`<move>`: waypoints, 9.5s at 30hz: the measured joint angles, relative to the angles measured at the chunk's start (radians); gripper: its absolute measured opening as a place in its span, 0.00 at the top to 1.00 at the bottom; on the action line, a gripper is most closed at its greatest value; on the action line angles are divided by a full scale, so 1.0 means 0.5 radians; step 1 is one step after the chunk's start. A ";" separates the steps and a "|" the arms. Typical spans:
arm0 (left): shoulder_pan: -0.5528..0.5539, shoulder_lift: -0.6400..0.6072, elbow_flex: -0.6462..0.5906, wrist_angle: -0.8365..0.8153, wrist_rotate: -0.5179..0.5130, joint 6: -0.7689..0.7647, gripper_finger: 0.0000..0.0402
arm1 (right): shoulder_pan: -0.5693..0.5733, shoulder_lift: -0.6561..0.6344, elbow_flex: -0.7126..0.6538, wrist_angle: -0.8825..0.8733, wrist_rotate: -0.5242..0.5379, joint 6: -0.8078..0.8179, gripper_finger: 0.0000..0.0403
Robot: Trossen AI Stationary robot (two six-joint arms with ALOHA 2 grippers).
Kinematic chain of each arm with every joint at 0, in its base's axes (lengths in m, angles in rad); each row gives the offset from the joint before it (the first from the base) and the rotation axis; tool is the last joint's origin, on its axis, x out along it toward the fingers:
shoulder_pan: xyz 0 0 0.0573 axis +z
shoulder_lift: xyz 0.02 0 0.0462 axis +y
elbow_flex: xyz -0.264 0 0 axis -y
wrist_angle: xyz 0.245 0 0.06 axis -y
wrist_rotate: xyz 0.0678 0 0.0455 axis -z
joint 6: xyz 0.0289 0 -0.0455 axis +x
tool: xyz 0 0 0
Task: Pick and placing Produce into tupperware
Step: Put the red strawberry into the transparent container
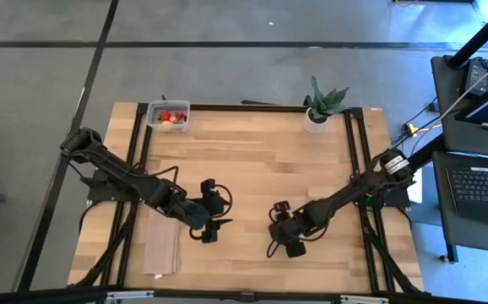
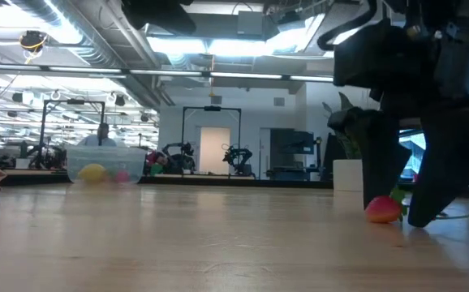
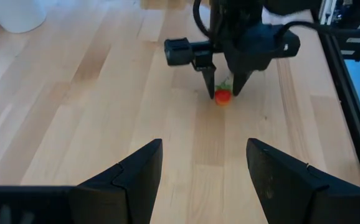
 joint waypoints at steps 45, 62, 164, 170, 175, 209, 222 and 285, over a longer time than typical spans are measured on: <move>0.000 -0.001 0.000 0.053 -0.094 -0.013 0.44 | -0.140 -0.001 0.286 0.043 0.084 0.208 0.68; -0.013 -0.569 0.000 0.198 -0.712 0.240 0.44 | -0.847 -0.019 0.776 -0.023 0.014 -0.542 0.69; 1.010 -0.006 -0.001 -0.914 0.079 0.114 0.44 | -1.476 -1.402 -0.579 0.807 -0.632 0.210 0.44; 1.098 0.230 -0.001 -1.019 0.213 0.372 0.44 | -1.476 -1.402 -0.579 0.813 -0.633 0.210 0.44; 1.142 0.322 -0.001 -1.044 0.287 0.570 0.44 | -1.476 -1.402 -0.579 0.815 -0.635 0.212 0.44; 1.232 0.355 -0.241 -0.764 0.500 1.361 0.44 | -1.476 -1.400 -0.579 0.816 -0.636 0.195 0.44; 1.240 0.356 -0.489 -0.419 0.279 1.144 0.44 | -1.476 -1.400 -0.579 0.840 -0.635 0.177 0.44; 1.428 0.368 -0.513 -0.263 0.658 0.978 0.76 | -1.476 -1.400 -0.579 0.860 -0.634 0.156 0.44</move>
